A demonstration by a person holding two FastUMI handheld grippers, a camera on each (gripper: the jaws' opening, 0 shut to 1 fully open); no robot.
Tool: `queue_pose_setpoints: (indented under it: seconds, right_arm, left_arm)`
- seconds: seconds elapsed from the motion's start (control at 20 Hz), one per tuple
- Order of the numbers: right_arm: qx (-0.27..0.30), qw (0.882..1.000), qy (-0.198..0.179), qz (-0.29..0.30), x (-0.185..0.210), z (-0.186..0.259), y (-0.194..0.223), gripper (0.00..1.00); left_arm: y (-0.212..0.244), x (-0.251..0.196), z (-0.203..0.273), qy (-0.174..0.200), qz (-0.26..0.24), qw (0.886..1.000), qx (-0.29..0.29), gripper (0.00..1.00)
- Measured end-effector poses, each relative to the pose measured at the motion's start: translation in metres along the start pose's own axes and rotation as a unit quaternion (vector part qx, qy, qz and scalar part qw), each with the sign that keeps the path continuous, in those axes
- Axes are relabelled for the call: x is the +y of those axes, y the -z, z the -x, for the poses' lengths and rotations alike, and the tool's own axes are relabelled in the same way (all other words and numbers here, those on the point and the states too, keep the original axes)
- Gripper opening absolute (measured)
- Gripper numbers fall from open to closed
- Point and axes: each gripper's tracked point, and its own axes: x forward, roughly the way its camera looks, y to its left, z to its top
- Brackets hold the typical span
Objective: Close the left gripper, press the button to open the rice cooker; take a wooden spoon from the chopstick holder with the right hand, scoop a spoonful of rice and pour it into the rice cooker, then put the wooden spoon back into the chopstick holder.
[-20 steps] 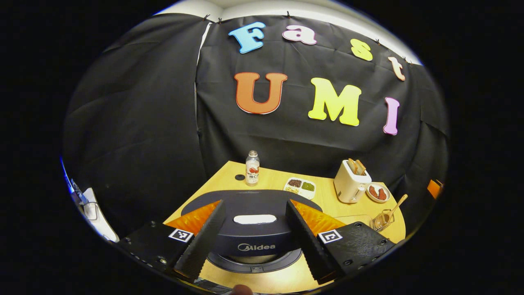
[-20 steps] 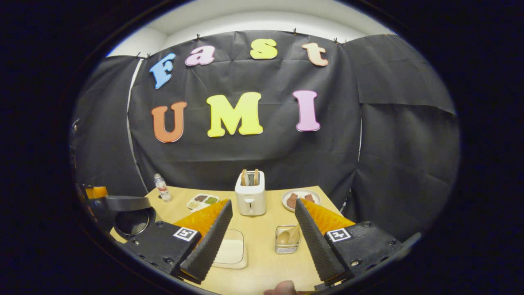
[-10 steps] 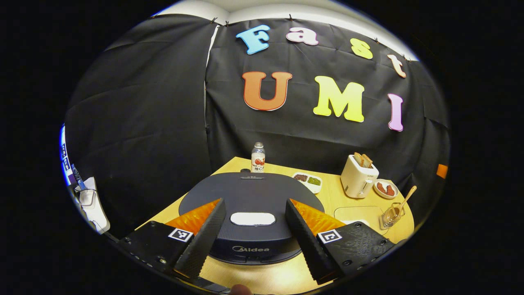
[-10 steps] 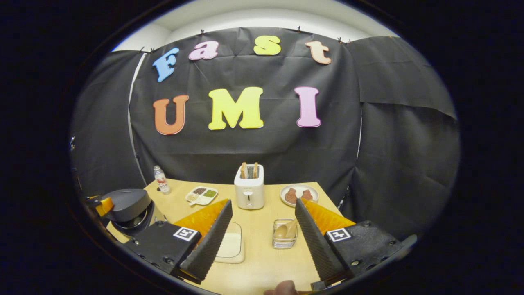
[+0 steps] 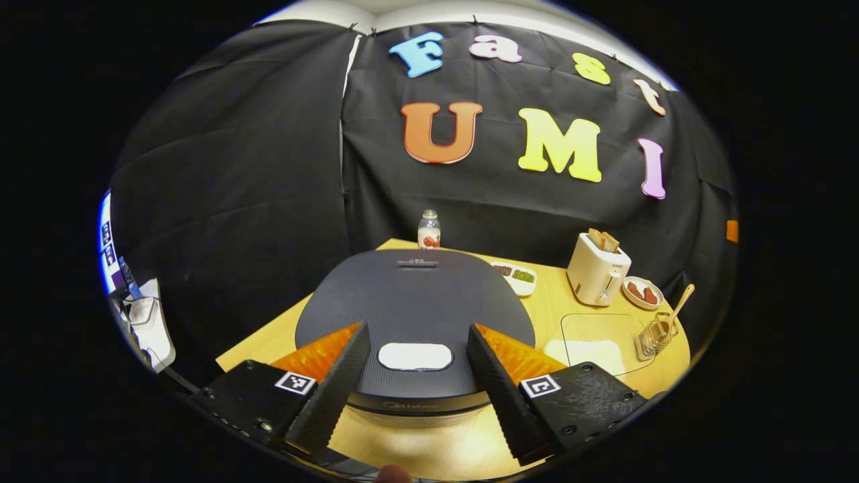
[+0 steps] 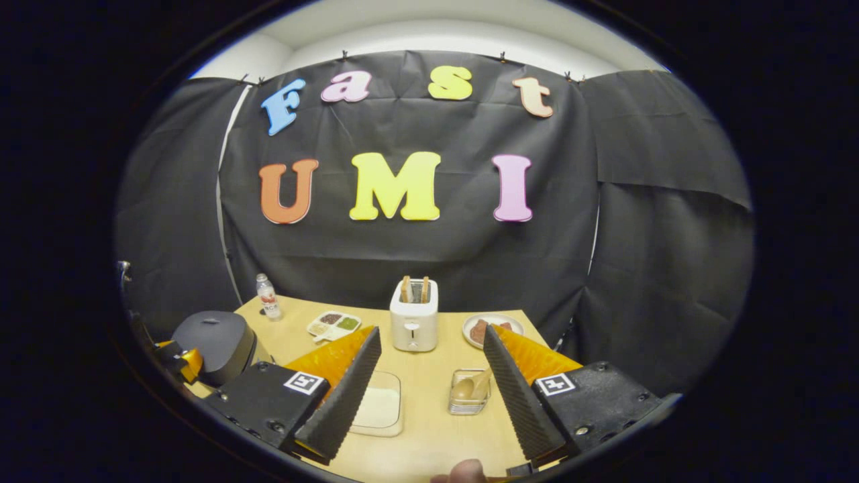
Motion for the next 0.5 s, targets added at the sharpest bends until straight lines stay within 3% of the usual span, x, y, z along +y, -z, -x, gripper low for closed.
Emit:
queue_pose_setpoints:
  seconds: [0.5]
  right_arm:
    - [-0.001,0.999,-0.031,0.022,0.045,0.005,-0.005,1.00]
  left_arm:
    - [0.007,-0.001,-0.005,0.018,0.017,0.999,-0.031,0.96]
